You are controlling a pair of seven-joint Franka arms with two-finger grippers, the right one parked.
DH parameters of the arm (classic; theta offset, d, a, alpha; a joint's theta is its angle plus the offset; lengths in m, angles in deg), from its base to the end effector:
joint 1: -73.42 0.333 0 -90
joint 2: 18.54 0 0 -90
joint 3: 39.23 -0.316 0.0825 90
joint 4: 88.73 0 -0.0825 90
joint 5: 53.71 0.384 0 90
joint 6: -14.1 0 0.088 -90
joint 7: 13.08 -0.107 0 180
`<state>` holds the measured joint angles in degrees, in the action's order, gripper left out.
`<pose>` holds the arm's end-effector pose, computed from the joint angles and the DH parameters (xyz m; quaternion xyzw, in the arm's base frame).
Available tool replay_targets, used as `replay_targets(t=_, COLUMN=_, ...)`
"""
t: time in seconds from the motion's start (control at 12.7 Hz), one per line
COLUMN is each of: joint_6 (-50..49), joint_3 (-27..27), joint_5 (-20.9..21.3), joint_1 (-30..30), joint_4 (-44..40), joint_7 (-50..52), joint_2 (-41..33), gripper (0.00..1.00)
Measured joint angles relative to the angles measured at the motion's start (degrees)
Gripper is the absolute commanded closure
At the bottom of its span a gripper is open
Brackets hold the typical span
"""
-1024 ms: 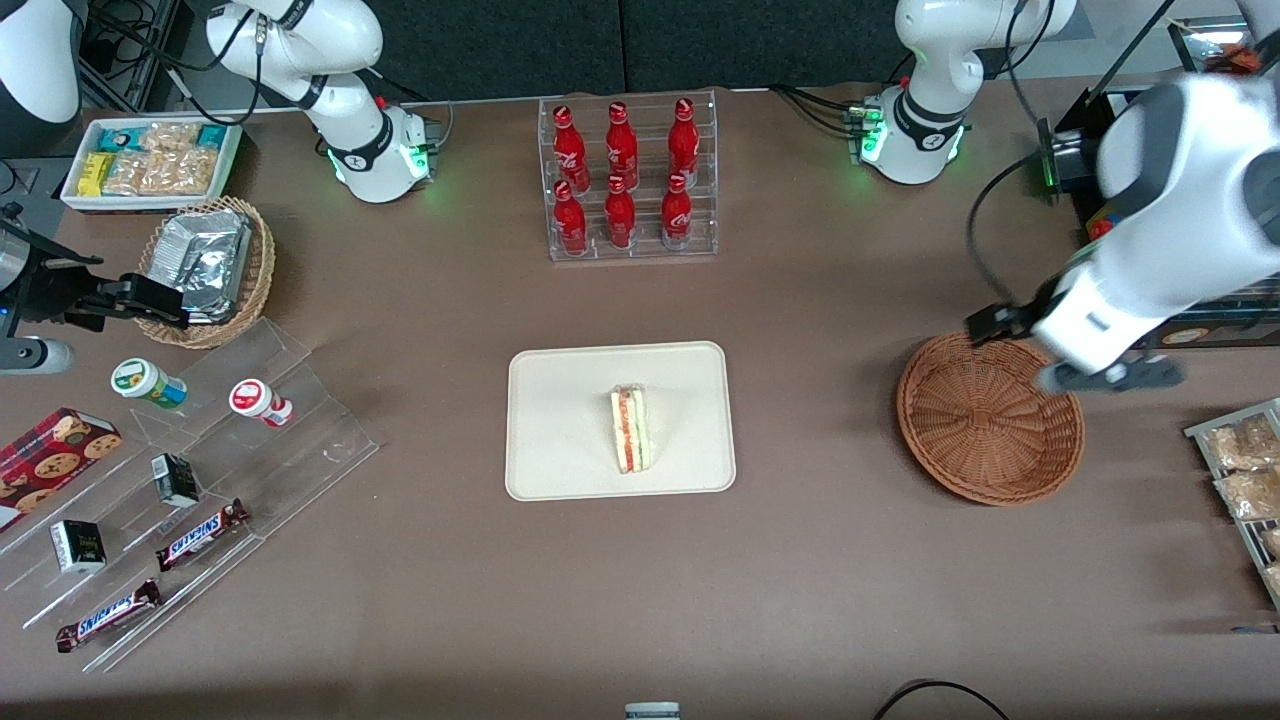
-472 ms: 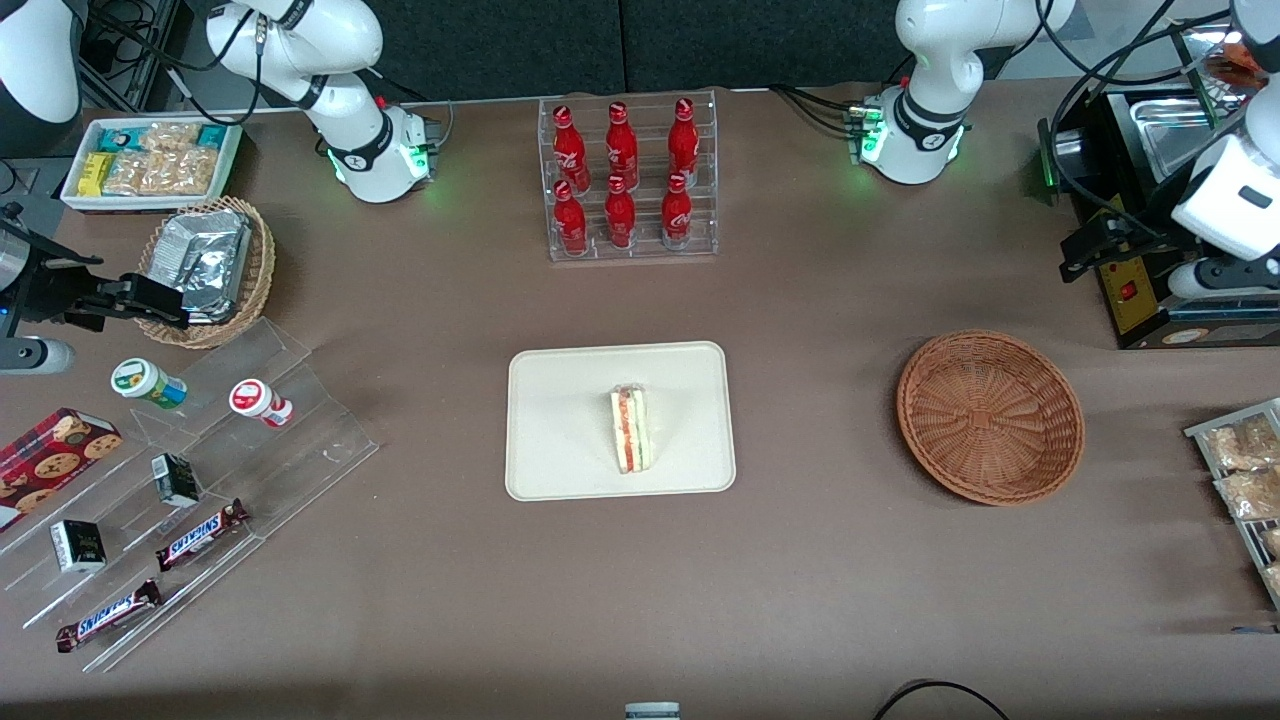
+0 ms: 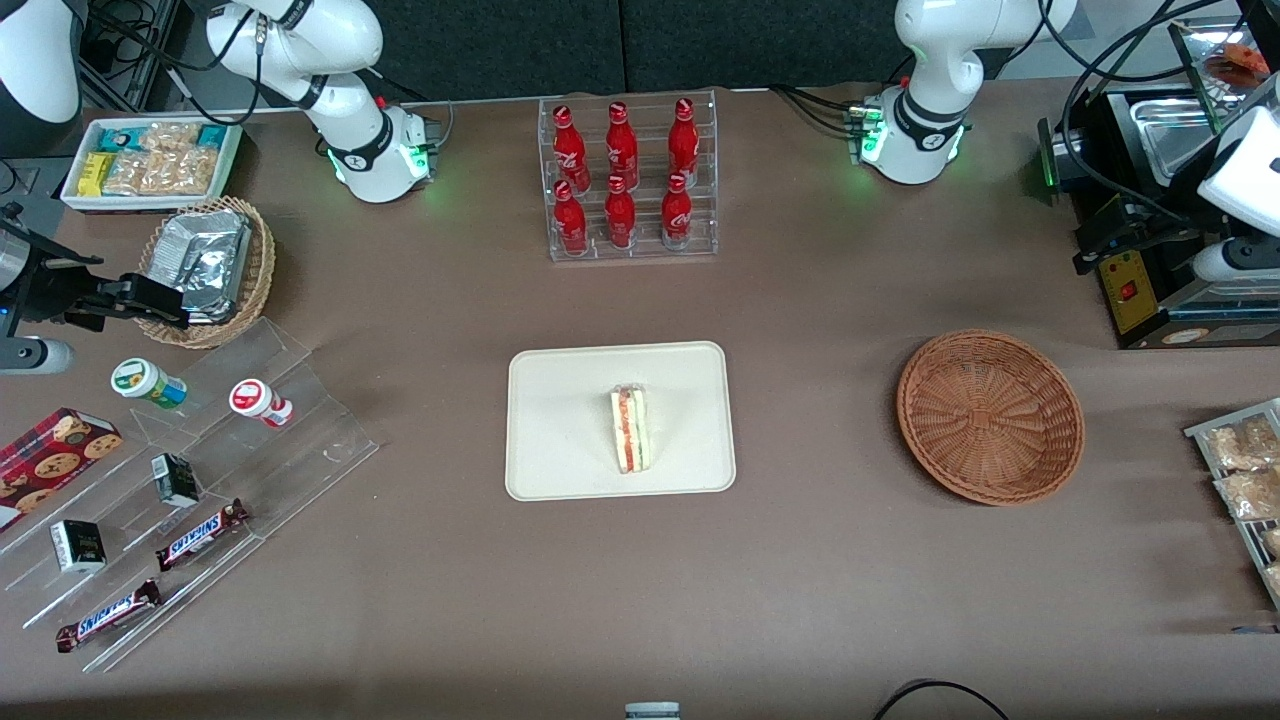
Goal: Place sandwich from basket to tray
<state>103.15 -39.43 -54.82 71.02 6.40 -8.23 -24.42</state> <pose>0.5197 -0.0220 0.6360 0.9997 0.0230 -0.0023 0.0097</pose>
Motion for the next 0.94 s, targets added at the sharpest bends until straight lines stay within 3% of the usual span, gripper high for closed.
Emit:
replay_targets(t=0.16, joint_6=-1.57, joint_3=-2.75, joint_5=0.31, joint_1=-2.53, joint_4=-0.76, joint_7=0.00, joint_2=0.02, gripper=0.00)
replay_targets(t=0.94, joint_6=-5.75, joint_3=-3.11, joint_5=1.09, joint_1=-3.20, joint_4=-3.44, joint_7=-0.01, joint_2=2.01, gripper=0.00)
